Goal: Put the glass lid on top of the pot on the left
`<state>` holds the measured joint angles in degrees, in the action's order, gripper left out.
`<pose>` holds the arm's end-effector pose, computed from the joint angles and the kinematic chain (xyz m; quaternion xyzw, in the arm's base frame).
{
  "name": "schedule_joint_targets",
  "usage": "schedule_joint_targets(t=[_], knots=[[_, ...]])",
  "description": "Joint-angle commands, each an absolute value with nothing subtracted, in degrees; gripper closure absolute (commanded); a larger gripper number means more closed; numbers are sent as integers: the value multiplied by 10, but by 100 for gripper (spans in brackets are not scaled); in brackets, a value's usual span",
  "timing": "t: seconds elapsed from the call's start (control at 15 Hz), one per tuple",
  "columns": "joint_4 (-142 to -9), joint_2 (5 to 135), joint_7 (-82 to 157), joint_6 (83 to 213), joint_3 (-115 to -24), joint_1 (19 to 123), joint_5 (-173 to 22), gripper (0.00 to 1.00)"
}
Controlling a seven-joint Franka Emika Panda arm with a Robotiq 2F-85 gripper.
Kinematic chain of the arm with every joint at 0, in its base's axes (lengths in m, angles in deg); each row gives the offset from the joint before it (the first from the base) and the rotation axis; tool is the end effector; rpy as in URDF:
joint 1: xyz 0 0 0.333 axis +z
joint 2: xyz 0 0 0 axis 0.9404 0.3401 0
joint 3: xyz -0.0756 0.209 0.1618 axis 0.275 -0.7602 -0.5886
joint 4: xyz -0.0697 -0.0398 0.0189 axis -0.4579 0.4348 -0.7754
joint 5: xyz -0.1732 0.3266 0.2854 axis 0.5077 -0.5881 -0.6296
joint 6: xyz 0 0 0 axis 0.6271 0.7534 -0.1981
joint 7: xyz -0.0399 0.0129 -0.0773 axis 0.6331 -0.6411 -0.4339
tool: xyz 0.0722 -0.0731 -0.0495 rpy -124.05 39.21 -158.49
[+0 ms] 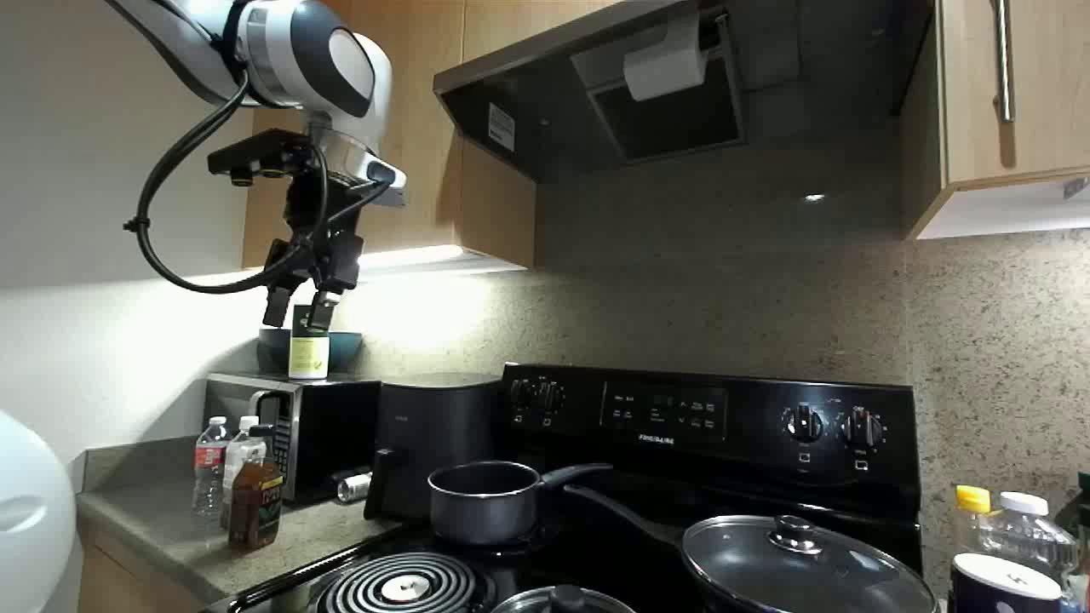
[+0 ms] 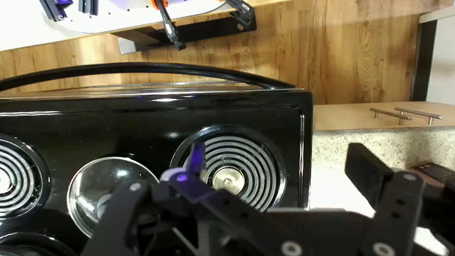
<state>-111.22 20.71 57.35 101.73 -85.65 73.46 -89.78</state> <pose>0.4364 0.1501 0.5219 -0.9919 0.1031 0.0725 0.0155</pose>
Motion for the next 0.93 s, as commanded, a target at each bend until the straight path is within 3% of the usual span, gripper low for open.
schedule_joint_targets(t=[0.0,0.87], knots=[[-1111,208,573,1016,-858,733,-898,0],[-1154,301,562,1041,-795,675,-847,0]])
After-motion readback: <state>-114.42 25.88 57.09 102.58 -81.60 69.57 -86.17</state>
